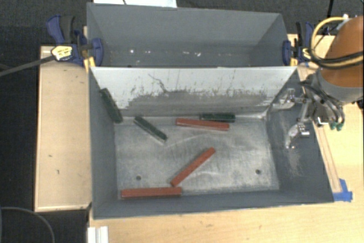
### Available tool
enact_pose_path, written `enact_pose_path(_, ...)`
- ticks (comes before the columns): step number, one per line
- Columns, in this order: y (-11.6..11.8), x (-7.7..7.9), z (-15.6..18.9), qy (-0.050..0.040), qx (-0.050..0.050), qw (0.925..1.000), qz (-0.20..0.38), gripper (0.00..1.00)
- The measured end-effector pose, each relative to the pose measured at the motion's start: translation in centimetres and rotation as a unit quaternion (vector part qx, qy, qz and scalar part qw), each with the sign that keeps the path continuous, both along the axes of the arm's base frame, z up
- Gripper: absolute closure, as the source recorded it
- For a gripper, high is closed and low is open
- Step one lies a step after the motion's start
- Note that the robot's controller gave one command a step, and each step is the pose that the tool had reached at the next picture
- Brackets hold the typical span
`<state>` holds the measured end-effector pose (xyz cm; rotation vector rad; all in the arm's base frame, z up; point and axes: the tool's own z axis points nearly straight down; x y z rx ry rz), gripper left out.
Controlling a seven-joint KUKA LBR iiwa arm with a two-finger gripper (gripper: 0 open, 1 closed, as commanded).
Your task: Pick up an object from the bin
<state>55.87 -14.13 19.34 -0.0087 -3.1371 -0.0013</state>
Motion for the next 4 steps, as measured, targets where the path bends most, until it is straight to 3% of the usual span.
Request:
enact_pose_path(1,0.1,0.2,0.5,-0.004,-0.001,1.0,0.002,0.0)
enact_pose_path(2,3.2,0.5,-4.3,-0.0074,-0.002,0.9996,0.026,0.0)
enact_pose_path(3,6.0,-2.3,-9.9,-0.0047,0.0,0.9977,0.067,0.0)
enact_pose_path(4,8.5,-1.7,-10.2,0.0019,0.0,1.0,-0.002,0.0)
